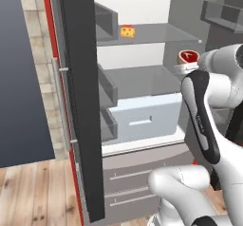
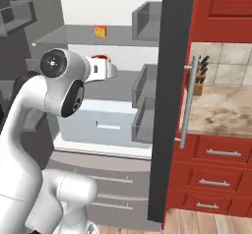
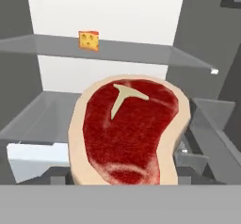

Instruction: Take the cheese, steak, and lemon wedge from the fridge and place them on the plate on the dining counter to create an appetizer plate.

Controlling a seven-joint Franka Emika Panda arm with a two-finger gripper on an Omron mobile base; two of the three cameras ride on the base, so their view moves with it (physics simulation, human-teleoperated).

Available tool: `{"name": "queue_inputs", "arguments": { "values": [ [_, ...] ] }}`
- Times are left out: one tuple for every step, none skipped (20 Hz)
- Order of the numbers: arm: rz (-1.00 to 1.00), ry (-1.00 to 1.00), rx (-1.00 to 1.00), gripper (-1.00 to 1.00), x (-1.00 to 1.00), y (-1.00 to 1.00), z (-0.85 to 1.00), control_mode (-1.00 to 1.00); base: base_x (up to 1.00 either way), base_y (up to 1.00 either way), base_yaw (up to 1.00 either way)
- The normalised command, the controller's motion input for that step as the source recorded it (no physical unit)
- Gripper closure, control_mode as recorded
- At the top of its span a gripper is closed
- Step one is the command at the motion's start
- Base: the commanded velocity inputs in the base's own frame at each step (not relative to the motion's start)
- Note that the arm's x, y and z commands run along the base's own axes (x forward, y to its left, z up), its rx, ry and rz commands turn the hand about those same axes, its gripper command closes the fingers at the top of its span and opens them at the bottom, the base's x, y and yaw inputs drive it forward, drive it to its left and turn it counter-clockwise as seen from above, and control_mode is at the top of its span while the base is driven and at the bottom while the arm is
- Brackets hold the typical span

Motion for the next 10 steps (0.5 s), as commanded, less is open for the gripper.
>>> {"name": "queue_inputs", "arguments": {
  "values": [
    [0.0,0.0,0.0,1.0,0.0,0.0,0.0,1.0,-1.0,-0.21,-0.16],
    [0.0,0.0,0.0,1.0,0.0,0.0,0.0,1.0,-1.0,-0.22,-0.16],
    [0.0,0.0,0.0,1.0,0.0,0.0,0.0,1.0,-1.0,-0.24,-0.16],
    [0.0,0.0,0.0,1.0,0.0,0.0,0.0,1.0,-1.0,-0.29,-0.16],
    [0.0,0.0,0.0,1.0,0.0,0.0,0.0,1.0,-1.0,-0.38,-0.16],
    [0.0,0.0,0.0,1.0,0.0,0.0,0.0,1.0,-1.0,-0.56,-0.13],
    [0.0,0.0,0.0,1.0,0.0,0.0,0.0,1.0,-1.0,-0.64,-0.11],
    [0.0,0.0,0.0,1.0,0.0,0.0,0.0,1.0,-1.0,-0.83,-0.09],
    [0.0,0.0,0.0,1.0,0.0,0.0,0.0,1.0,-0.83,-0.96,-0.07],
    [0.0,0.0,0.0,1.0,0.0,0.0,0.0,1.0,-0.71,-1.0,-0.06]
  ]
}}
